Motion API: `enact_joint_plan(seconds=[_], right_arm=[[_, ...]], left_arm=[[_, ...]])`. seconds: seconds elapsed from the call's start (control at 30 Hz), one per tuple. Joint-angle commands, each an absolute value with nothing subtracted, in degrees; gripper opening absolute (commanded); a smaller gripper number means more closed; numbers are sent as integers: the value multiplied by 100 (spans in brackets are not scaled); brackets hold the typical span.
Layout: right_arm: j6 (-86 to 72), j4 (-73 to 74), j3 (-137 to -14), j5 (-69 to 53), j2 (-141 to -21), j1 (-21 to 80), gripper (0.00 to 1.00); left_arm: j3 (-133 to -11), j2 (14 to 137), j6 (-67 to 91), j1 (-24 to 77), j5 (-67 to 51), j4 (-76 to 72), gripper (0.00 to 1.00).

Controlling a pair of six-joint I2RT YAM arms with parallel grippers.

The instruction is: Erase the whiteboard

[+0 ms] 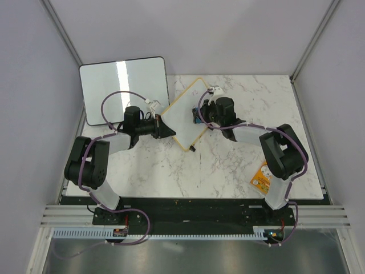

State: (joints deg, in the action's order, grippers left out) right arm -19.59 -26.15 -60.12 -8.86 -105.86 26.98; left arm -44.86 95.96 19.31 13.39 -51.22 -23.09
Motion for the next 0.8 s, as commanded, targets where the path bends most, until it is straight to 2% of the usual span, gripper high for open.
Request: enact_joint_plan(seconds=[0.0, 0.53, 0.7, 0.77], right_arm=[[-1697, -2769, -6380, -932, -10538, 2953, 0], [-2469, -2259, -6706, 254, -11426, 2338, 0], [-2523, -2189, -6680, 150, -11566, 2092, 0], [-2426, -2258, -6662, -252, -11601, 2127, 0]], left_arm=[[-4447, 9694, 1310, 1556, -5484, -1960, 2], [-4438, 9633, 1213, 1635, -5423, -1811, 2], [-4430, 9624, 1213, 1635, -5423, -1811, 2], [-4438, 9624, 1213, 1635, -5414, -1811, 2]])
